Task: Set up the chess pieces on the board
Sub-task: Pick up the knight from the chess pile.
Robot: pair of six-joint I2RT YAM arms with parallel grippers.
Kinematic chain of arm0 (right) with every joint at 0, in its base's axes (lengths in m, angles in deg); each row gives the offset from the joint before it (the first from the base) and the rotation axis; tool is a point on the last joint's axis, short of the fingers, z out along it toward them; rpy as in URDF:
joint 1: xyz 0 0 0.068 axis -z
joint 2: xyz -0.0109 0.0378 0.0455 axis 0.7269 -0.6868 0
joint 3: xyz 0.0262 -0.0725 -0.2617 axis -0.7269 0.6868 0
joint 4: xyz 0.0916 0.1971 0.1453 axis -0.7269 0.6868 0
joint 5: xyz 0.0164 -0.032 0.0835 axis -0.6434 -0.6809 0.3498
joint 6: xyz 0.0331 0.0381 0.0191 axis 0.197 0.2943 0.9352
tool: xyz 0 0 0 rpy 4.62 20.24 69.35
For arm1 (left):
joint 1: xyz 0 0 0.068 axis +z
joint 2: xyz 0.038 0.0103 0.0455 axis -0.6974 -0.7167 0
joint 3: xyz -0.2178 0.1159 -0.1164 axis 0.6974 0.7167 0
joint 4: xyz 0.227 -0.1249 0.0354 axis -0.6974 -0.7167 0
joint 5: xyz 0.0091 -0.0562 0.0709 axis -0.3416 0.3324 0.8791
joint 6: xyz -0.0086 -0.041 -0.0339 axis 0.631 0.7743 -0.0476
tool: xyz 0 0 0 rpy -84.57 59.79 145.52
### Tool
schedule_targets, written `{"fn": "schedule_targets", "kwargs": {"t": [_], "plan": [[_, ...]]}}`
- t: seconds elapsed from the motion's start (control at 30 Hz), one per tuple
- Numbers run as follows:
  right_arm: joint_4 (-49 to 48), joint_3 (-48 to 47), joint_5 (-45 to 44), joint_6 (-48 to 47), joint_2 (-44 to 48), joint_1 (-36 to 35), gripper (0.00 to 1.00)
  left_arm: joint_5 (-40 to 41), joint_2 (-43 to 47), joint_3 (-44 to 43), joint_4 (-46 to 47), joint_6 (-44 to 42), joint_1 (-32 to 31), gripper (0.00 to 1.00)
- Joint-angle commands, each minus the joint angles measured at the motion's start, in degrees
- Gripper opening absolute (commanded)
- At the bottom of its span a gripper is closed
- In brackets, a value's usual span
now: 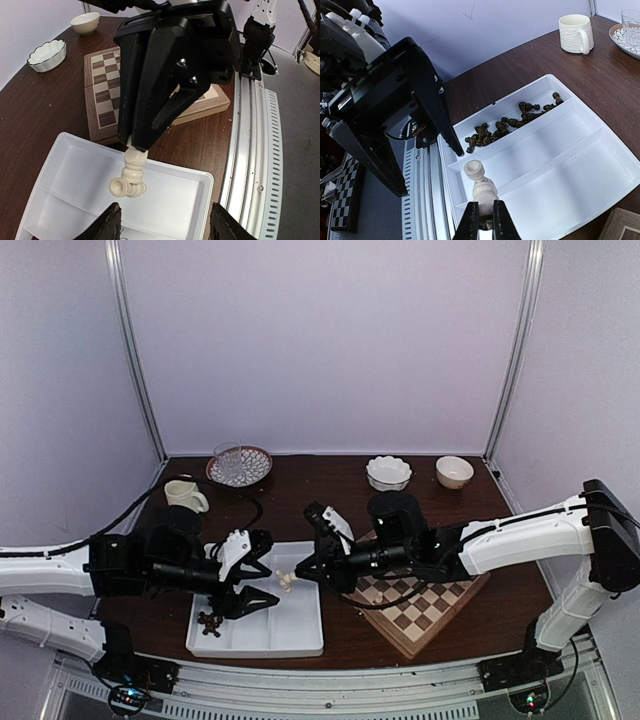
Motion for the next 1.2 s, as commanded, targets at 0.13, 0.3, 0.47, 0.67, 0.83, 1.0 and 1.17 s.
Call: {"fn": "schedule_targets", "kwargs": {"t": [0.13, 0.3, 0.47, 0.67, 0.83, 1.0, 1.17], "plan": [[-1.1, -0.2, 3.6, -0.4, 0.3, -0.2, 0.01, -0.8, -4.1, -1.6, 2.0, -0.7, 0.2, 0.53], [-0.7, -0.9, 4.6, -0.9, -0.6, -0.6, 0.00, 0.1, -4.4, -1.7, 1.8, -0.3, 0.1, 0.52], [0.1, -1.4, 4.8, -1.5, -0.9, -0.9, 0.00, -0.2, -3.4, -1.2, 2.3, -0.4, 0.1, 0.47], [1.4, -2.4, 5.3, -2.4, -1.5, -1.6, 0.00, -1.1, -4.0, -1.3, 2.4, -0.6, 0.1, 0.37], [1.5, -2.5, 5.7, -2.6, -1.5, -1.9, 0.00, -1.2, -4.6, -1.5, 2.2, -0.7, 0.1, 0.33], [2.0, -2.8, 5.7, -3.0, -1.5, -2.1, 0.00, -1.1, -4.8, -1.9, 1.8, -0.9, 0.2, 0.15], [4.4, -3.8, 3.9, -3.7, -1.9, -2.3, 0.00, -0.1, -4.3, -1.9, 1.4, -1.0, 0.1, 0.09]]}}
